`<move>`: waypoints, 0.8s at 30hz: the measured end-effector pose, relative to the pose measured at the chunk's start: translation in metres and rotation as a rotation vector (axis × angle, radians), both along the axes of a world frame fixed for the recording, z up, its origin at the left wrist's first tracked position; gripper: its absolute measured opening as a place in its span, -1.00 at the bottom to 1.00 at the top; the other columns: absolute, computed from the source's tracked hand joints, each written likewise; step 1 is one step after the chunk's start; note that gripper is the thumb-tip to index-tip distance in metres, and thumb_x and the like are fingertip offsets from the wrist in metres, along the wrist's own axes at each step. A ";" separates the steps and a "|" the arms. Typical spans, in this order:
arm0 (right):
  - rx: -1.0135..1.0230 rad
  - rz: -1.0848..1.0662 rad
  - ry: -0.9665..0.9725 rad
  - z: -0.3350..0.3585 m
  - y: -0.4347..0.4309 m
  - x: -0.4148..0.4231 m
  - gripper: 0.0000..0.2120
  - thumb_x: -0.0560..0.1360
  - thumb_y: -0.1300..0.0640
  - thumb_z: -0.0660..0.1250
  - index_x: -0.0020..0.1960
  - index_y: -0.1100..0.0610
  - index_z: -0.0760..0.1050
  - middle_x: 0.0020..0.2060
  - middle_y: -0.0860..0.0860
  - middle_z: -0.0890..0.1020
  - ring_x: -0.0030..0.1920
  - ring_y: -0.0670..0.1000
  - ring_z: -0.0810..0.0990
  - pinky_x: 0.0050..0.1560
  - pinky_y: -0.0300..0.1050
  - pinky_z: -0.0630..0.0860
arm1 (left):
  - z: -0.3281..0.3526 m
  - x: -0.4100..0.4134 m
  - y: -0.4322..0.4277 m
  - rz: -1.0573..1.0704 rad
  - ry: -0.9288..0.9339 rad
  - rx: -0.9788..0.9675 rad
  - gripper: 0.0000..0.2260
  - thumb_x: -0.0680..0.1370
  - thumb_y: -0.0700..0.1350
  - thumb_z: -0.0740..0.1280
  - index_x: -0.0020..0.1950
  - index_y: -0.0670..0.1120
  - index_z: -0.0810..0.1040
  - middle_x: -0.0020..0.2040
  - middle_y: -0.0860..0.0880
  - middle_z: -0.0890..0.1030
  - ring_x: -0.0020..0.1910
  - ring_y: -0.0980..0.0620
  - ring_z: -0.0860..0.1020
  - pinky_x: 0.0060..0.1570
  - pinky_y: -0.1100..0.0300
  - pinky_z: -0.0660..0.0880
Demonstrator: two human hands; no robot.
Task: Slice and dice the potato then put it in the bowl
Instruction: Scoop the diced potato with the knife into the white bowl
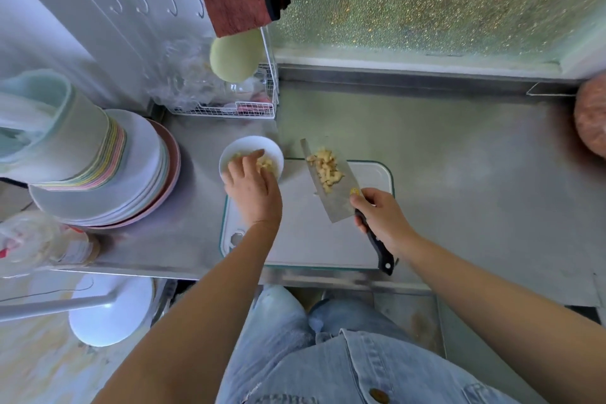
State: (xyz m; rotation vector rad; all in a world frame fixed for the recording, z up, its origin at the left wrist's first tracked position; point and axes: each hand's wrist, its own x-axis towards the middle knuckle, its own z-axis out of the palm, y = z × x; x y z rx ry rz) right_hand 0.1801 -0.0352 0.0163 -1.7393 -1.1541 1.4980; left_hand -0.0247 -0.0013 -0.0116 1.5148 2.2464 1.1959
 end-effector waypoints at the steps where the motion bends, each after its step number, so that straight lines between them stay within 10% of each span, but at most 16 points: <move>1: 0.001 -0.003 -0.008 0.002 0.003 -0.003 -0.72 0.60 0.15 0.20 -0.28 0.16 0.38 -0.50 0.11 0.46 -0.55 0.00 0.34 -0.49 -0.19 0.29 | -0.002 -0.013 0.000 0.103 0.063 -0.043 -0.64 0.42 -0.16 0.13 0.11 -0.24 0.55 0.03 -0.29 0.50 -0.02 -0.29 0.44 -0.05 -0.09 0.38; 8: -0.020 -0.007 -0.017 0.008 0.015 -0.026 -0.74 0.59 0.14 0.22 -0.25 0.21 0.38 -0.47 0.14 0.47 -0.55 0.02 0.34 -0.56 -0.26 0.26 | -0.019 -0.066 0.007 0.197 -0.356 -0.556 -0.63 0.61 -0.13 0.13 0.41 -0.17 0.32 0.29 -0.23 0.47 0.12 -0.26 0.52 0.18 -0.06 0.44; 19: -0.013 0.055 -0.063 0.014 0.026 -0.050 -0.70 0.59 0.11 0.23 -0.28 0.21 0.37 -0.49 0.12 0.46 -0.58 -0.03 0.33 -0.57 -0.32 0.24 | -0.003 -0.065 -0.006 0.079 -0.473 -0.621 -0.81 0.59 -0.17 0.21 0.20 -0.10 0.42 -0.16 -0.06 0.65 -0.41 0.12 0.57 -0.46 0.25 0.36; 24: 0.065 0.125 -0.126 0.013 0.034 -0.055 -0.66 0.58 0.06 0.25 -0.31 0.21 0.36 -0.50 0.10 0.48 -0.55 0.01 0.37 -0.48 -0.20 0.32 | 0.000 -0.061 -0.020 0.040 -0.129 -0.522 -0.68 0.58 -0.08 0.26 0.28 -0.19 0.40 0.22 -0.17 0.46 0.12 -0.15 0.49 0.08 0.04 0.43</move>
